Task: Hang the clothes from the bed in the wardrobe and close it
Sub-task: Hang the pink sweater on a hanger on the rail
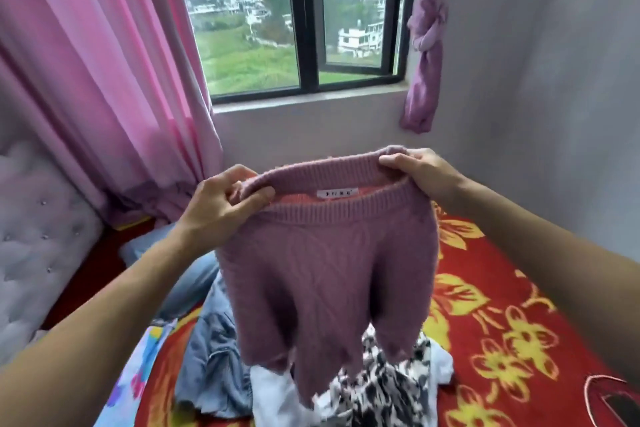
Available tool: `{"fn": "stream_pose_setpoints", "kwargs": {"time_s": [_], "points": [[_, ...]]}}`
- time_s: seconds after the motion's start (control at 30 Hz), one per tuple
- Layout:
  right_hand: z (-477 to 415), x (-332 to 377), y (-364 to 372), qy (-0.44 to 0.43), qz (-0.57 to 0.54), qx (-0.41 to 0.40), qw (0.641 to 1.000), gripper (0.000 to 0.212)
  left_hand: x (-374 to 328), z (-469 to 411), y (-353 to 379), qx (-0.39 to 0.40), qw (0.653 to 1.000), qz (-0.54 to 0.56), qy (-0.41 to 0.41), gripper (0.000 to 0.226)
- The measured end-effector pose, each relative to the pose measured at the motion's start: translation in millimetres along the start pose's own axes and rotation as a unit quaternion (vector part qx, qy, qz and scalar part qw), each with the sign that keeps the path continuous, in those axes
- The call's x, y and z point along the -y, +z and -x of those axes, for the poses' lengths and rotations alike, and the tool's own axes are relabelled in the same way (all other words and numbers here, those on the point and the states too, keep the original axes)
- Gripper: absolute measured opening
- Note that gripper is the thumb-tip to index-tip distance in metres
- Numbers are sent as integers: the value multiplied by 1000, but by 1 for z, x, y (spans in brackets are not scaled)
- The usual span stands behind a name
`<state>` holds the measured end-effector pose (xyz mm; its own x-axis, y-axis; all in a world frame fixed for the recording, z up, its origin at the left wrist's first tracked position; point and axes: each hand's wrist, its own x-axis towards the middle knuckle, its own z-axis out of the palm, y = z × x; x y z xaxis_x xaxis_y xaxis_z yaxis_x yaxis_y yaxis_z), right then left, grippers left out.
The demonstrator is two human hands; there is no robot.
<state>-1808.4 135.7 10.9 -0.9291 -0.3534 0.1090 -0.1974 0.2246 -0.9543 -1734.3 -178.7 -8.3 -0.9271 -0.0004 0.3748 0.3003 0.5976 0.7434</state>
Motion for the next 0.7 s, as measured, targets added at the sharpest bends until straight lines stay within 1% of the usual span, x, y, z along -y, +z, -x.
{"fn": "stream_pose_setpoints", "kwargs": {"time_s": [0.03,0.1,0.13,0.17,0.2,0.27,0.3,0.37,0.43,0.53,0.6,0.63,0.7], "points": [[6,15,-5,-29,8,45,999,15,-12,0,-11,-15,1000,-9,21,38],[18,36,-13,-48,27,124,991,42,-30,6,-28,-44,998,-35,41,36],[23,42,-13,-38,38,154,987,51,-34,11,-34,-51,997,-51,41,40],[26,41,-11,-35,67,168,983,55,-37,19,-38,-51,996,-63,36,46],[29,40,-6,-35,109,168,979,54,-41,30,-41,-46,996,-74,27,51],[31,31,2,-62,195,137,969,42,-48,52,-45,-26,993,-110,14,59],[34,28,5,-76,208,117,968,34,-51,63,-47,-17,991,-132,6,61],[38,24,12,-100,172,116,973,26,-57,85,-52,-20,988,-150,-24,60],[47,25,24,-118,117,148,975,21,-64,112,-57,-47,986,-136,-80,50],[64,21,52,-147,36,228,962,15,-83,171,-57,-90,977,-54,-185,42],[74,12,79,-175,28,273,946,13,-100,223,-50,-131,961,-15,-242,33],[83,11,93,-187,40,294,937,12,-110,250,-46,-152,950,-7,-271,32],[106,13,125,-204,39,336,918,22,-133,307,-40,-195,924,-14,-329,51]]}}
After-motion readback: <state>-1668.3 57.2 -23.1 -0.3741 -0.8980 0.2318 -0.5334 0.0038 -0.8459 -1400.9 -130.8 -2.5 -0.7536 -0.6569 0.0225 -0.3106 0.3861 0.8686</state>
